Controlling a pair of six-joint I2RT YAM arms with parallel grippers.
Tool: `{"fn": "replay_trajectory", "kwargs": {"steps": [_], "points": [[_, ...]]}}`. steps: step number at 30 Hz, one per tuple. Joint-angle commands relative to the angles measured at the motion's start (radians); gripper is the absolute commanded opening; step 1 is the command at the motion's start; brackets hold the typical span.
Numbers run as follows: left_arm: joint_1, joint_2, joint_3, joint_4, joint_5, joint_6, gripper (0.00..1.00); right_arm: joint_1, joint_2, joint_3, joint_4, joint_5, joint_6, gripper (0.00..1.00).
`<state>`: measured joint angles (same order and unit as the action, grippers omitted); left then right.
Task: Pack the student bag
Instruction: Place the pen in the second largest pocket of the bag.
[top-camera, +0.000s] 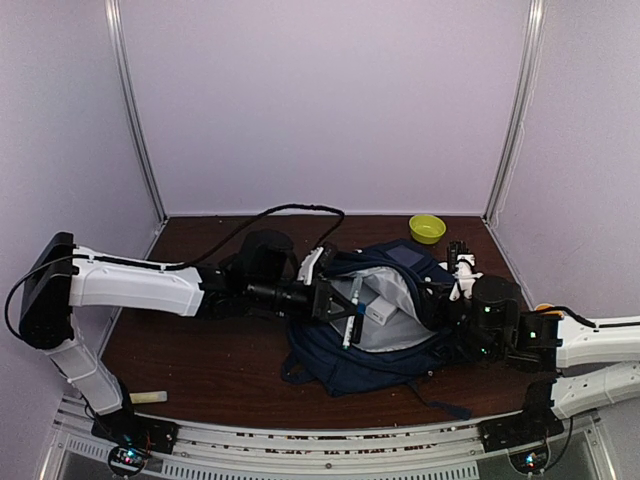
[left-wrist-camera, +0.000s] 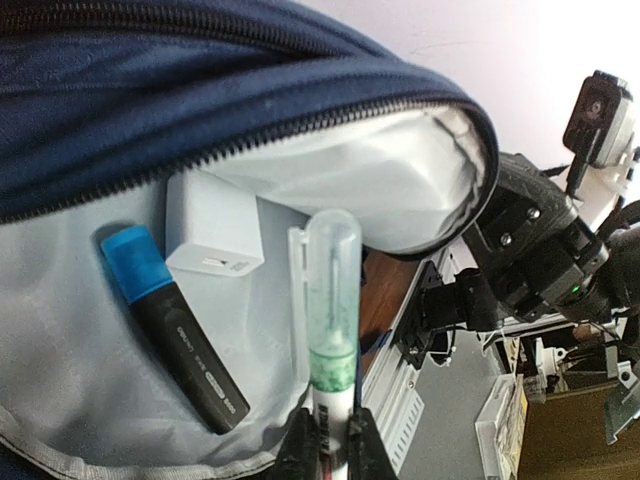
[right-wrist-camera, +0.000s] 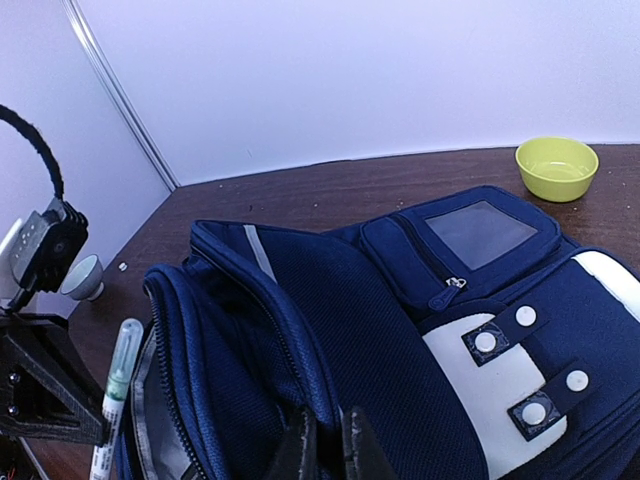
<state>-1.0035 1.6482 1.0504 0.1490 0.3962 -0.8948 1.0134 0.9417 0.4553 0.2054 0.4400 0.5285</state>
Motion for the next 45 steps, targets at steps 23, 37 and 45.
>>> {"fn": "replay_trajectory", "kwargs": {"steps": [23,37,45], "points": [[-0.014,0.144,0.235,-0.317,-0.300,-0.277,0.39,-0.030,-0.035,-0.039,0.006,0.070,0.029,0.00],[-0.014,0.031,0.224,-0.487,-0.472,-0.160,0.98,-0.030,-0.032,-0.037,0.007,0.067,0.029,0.00],[-0.013,-0.087,0.164,-0.749,-0.739,-0.223,0.98,-0.029,-0.042,-0.046,0.014,0.066,0.029,0.00]]}}
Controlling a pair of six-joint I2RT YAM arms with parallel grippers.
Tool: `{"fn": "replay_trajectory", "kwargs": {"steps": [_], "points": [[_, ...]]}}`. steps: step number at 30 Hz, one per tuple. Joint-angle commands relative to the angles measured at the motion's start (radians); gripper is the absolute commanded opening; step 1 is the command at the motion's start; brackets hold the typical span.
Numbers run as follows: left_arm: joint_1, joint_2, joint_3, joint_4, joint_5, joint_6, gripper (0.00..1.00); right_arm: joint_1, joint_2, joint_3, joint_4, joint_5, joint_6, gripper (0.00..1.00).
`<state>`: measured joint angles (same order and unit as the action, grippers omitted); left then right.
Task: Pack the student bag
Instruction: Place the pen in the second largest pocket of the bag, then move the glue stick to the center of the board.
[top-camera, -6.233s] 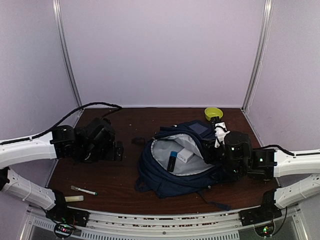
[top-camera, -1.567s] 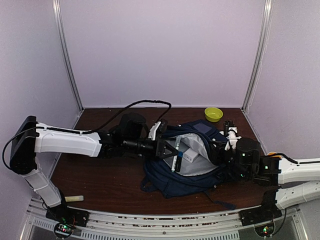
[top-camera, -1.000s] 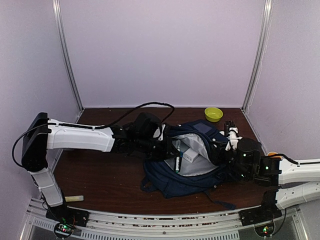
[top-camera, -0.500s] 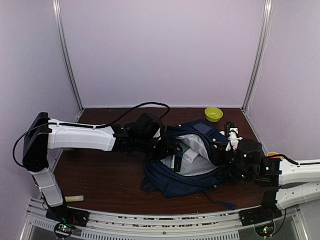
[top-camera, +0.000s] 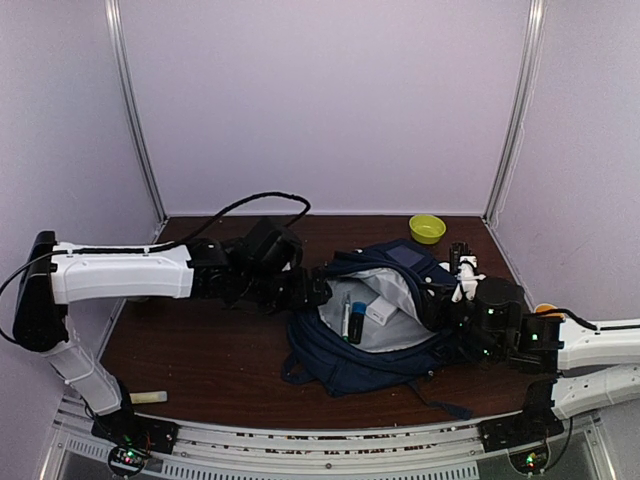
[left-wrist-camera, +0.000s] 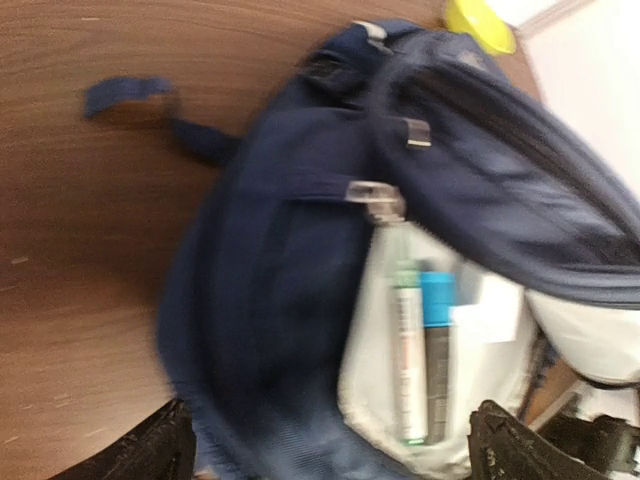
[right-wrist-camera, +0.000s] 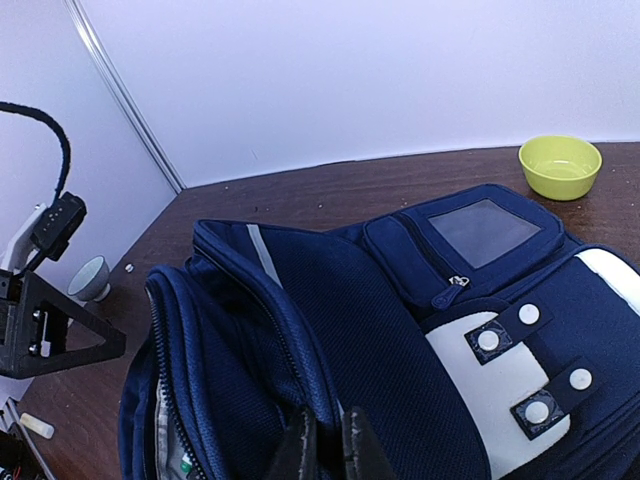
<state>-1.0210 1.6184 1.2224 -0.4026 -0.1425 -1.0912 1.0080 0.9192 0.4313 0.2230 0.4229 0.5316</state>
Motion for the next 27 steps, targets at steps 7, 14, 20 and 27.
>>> {"fn": "replay_trajectory", "kwargs": {"steps": [7,14,20,27], "points": [[0.006,-0.054,0.058,-0.551,-0.457,-0.157,0.98,-0.026,-0.021,-0.024,0.000,0.082,0.025,0.00],[0.025,-0.191,-0.128,-0.512,-0.392,-0.282,0.98,-0.026,-0.034,-0.040,0.016,0.081,0.027,0.00],[0.189,-0.342,-0.261,-0.659,-0.190,-0.544,0.98,-0.026,-0.029,-0.035,0.015,0.075,0.027,0.00],[0.262,-0.409,-0.283,-0.787,-0.110,-0.704,0.98,-0.027,-0.035,-0.039,0.016,0.076,0.027,0.00]]}}
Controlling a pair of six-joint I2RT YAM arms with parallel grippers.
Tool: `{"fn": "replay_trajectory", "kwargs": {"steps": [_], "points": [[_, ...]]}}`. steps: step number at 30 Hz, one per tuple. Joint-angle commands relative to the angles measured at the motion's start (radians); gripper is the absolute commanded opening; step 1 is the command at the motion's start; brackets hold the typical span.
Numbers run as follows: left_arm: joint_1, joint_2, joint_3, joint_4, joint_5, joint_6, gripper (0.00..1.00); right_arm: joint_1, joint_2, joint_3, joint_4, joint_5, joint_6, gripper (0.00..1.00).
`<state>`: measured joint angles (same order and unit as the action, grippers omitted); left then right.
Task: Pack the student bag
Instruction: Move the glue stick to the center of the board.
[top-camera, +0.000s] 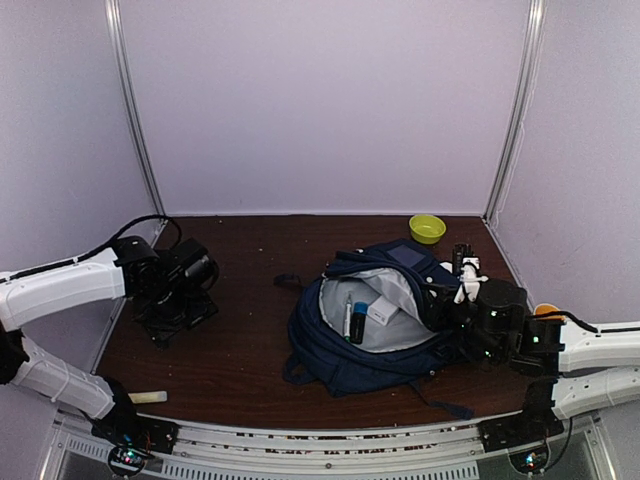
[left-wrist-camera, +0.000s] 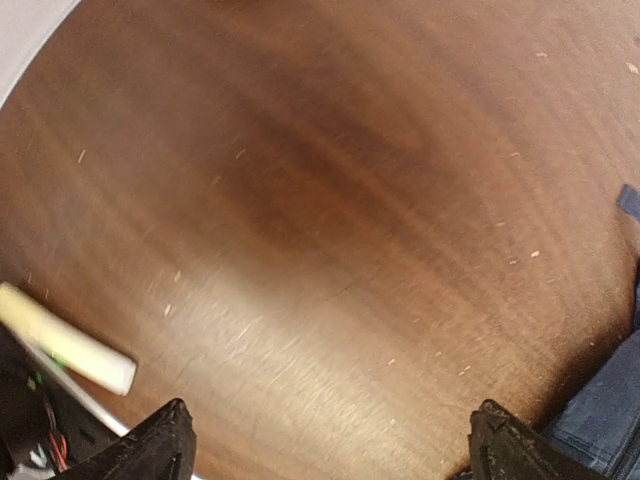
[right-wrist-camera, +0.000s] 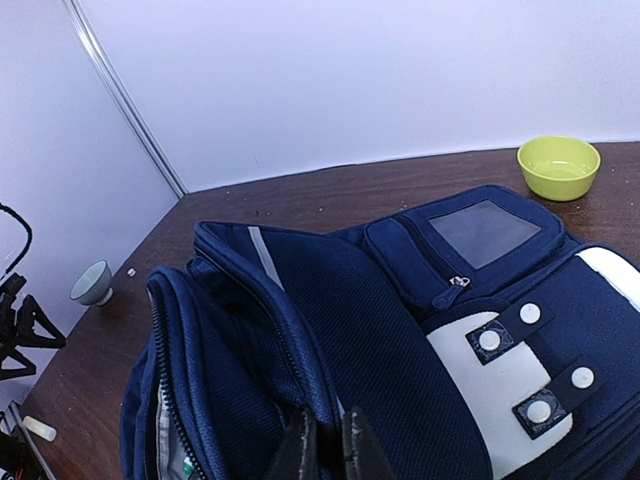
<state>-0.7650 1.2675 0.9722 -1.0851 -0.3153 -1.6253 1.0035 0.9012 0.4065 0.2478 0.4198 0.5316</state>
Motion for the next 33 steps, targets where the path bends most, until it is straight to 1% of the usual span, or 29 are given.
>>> {"fn": "replay_trajectory", "kwargs": {"steps": [1,2,4,5,6,8,15,17,19,22,31,33], "points": [[0.014,-0.084,-0.059,-0.122,0.064,-0.208,0.98,-0.022,-0.019,-0.017,-0.008,0.080,0.027,0.00],[0.030,-0.119,-0.091,-0.131,0.077,-0.240,0.98,-0.023,-0.023,-0.019,-0.007,0.081,0.029,0.00],[0.090,-0.194,-0.164,-0.118,0.103,-0.257,0.97,-0.024,-0.029,-0.024,-0.004,0.080,0.029,0.00],[0.112,-0.228,-0.195,-0.126,0.110,-0.270,0.95,-0.024,-0.032,-0.026,-0.003,0.079,0.029,0.00],[0.135,-0.256,-0.215,-0.142,0.112,-0.277,0.93,-0.023,-0.032,-0.026,-0.003,0.078,0.028,0.00],[0.174,-0.303,-0.246,-0.183,0.108,-0.278,0.92,-0.024,-0.030,-0.026,-0.001,0.077,0.028,0.00],[0.337,-0.387,-0.336,-0.238,0.157,-0.197,0.90,-0.025,-0.030,-0.026,-0.001,0.074,0.028,0.00],[0.396,-0.389,-0.367,-0.214,0.188,-0.153,0.89,-0.025,-0.028,-0.024,-0.002,0.073,0.028,0.00],[0.431,-0.384,-0.406,-0.167,0.226,-0.114,0.88,-0.026,-0.028,-0.023,-0.001,0.073,0.027,0.00],[0.447,-0.368,-0.446,-0.112,0.258,-0.093,0.84,-0.028,-0.027,-0.023,-0.003,0.073,0.027,0.00],[0.485,-0.339,-0.504,-0.051,0.289,-0.082,0.80,-0.028,-0.023,-0.020,-0.005,0.071,0.027,0.00],[0.489,-0.320,-0.512,-0.039,0.298,-0.077,0.76,-0.029,-0.021,-0.020,-0.005,0.071,0.028,0.00]]}}
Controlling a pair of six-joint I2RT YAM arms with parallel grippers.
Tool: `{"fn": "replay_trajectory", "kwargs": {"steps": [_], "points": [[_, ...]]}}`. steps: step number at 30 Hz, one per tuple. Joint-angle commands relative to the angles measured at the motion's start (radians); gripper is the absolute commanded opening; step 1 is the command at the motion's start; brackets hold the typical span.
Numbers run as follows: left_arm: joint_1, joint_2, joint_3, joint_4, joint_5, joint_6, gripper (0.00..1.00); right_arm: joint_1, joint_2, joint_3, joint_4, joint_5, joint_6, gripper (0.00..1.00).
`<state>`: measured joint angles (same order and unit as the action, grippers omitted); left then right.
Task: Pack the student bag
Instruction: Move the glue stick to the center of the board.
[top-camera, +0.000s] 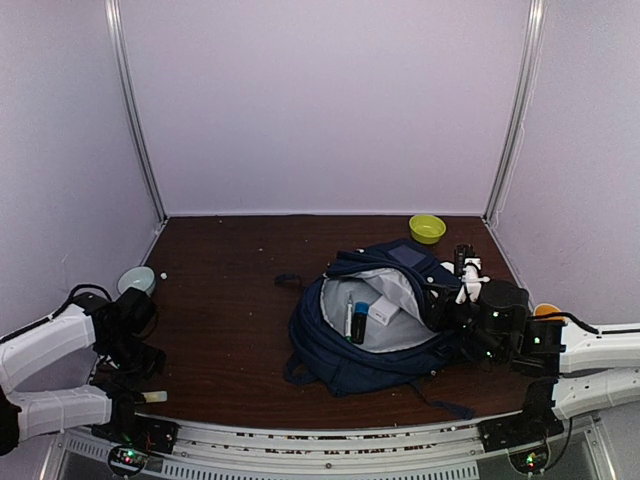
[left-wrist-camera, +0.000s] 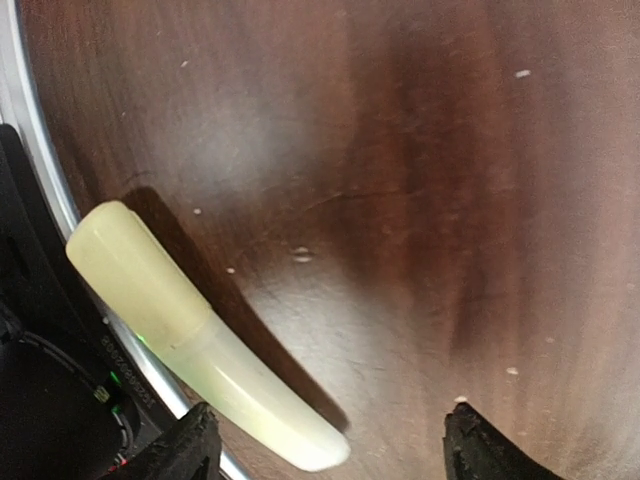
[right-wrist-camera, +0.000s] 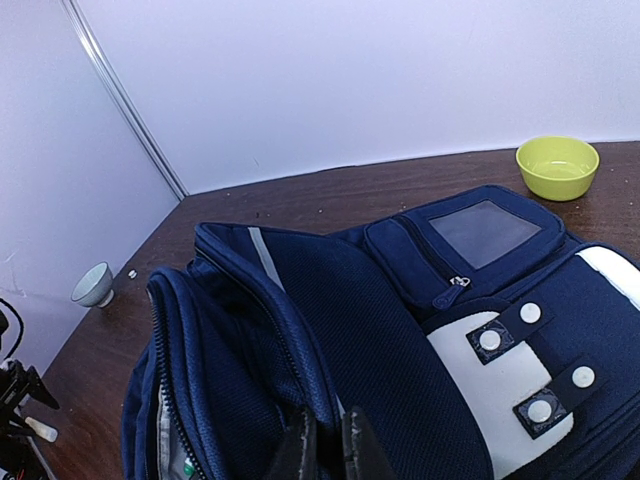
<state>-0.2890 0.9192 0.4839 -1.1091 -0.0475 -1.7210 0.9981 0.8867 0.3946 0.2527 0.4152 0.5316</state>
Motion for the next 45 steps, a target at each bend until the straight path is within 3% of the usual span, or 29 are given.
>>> {"fn": "replay_trajectory", "kwargs": {"steps": [1,8,15,21,30,35,38,45], "points": [[0.015,0.038,-0.024,-0.012,0.034,0.019,0.74,-0.024,-0.006,-0.008,-0.010,0.076,0.028,0.00],[0.026,0.094,-0.012,0.034,0.029,0.038,0.70,-0.024,-0.002,-0.005,-0.012,0.074,0.027,0.00],[0.028,0.181,-0.028,0.119,0.050,0.076,0.33,-0.027,0.002,-0.004,-0.014,0.071,0.030,0.00],[0.027,0.230,0.035,0.122,0.050,0.133,0.19,-0.029,0.004,-0.001,-0.013,0.067,0.028,0.00],[-0.049,0.313,0.127,0.203,0.059,0.255,0.10,-0.030,0.003,-0.002,-0.013,0.066,0.030,0.00],[-0.157,0.401,0.165,0.333,0.082,0.326,0.23,-0.031,0.004,-0.002,-0.013,0.066,0.030,0.00],[-0.218,0.487,0.209,0.378,0.089,0.378,0.24,-0.031,0.003,-0.002,-0.013,0.067,0.033,0.00],[-0.288,0.682,0.330,0.381,0.115,0.555,0.15,-0.032,0.003,-0.002,-0.013,0.065,0.033,0.00]]}}
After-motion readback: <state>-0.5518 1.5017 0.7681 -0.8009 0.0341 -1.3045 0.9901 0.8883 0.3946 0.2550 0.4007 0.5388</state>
